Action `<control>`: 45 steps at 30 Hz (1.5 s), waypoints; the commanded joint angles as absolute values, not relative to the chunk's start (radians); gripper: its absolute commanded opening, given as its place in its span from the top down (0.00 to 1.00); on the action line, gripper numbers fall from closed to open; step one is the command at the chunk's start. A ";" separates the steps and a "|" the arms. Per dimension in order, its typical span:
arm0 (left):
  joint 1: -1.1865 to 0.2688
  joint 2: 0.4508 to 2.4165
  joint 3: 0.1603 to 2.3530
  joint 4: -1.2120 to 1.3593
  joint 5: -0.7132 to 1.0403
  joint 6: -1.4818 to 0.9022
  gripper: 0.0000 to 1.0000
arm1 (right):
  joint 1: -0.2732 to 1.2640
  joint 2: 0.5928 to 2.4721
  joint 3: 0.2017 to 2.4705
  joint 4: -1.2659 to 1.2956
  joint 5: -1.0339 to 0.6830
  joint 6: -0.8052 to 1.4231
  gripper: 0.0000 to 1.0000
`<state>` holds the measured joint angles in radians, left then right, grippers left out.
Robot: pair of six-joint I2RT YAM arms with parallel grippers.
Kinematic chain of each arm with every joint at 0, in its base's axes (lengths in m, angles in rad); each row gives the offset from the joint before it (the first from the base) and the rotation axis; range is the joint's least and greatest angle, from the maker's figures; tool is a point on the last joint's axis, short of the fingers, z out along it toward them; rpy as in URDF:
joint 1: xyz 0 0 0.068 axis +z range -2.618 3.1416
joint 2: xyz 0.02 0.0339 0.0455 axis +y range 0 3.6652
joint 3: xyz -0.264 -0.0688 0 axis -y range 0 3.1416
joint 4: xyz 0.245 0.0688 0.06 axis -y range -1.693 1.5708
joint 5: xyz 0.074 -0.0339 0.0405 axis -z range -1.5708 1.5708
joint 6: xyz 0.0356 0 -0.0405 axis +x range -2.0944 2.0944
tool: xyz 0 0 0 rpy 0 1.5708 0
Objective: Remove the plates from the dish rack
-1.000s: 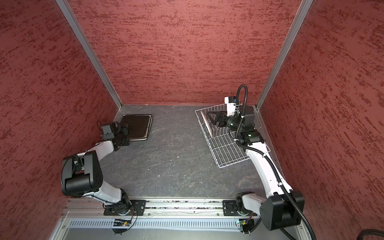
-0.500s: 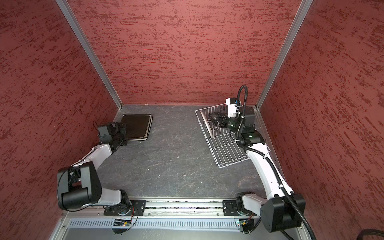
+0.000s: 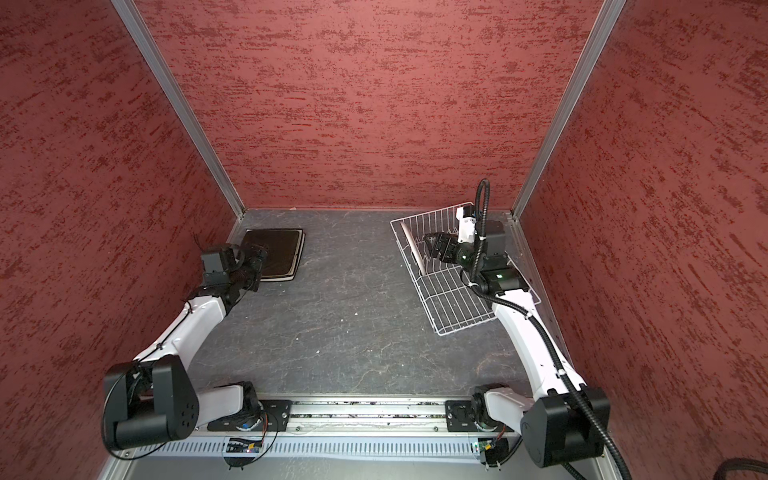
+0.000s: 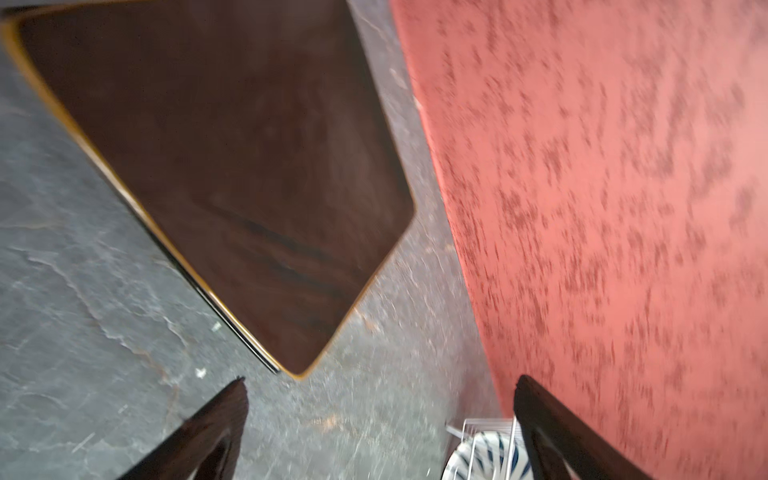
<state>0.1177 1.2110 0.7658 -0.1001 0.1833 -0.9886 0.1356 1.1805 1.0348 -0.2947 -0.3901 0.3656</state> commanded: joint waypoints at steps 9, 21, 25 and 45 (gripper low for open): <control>-0.179 1.093 0.716 -0.119 0.130 -0.826 0.00 | 0.176 1.135 0.937 -0.388 -0.247 0.340 0.18; -0.461 1.094 0.577 0.039 0.054 -0.805 0.00 | 0.364 1.114 0.955 -0.444 0.028 0.313 0.18; -0.505 1.086 0.515 0.142 0.024 -0.812 0.00 | 0.427 1.188 1.022 -0.483 0.109 0.299 0.18; -0.549 1.136 0.428 0.328 -0.058 -0.828 0.00 | 0.540 1.593 1.304 -0.592 0.499 0.212 0.21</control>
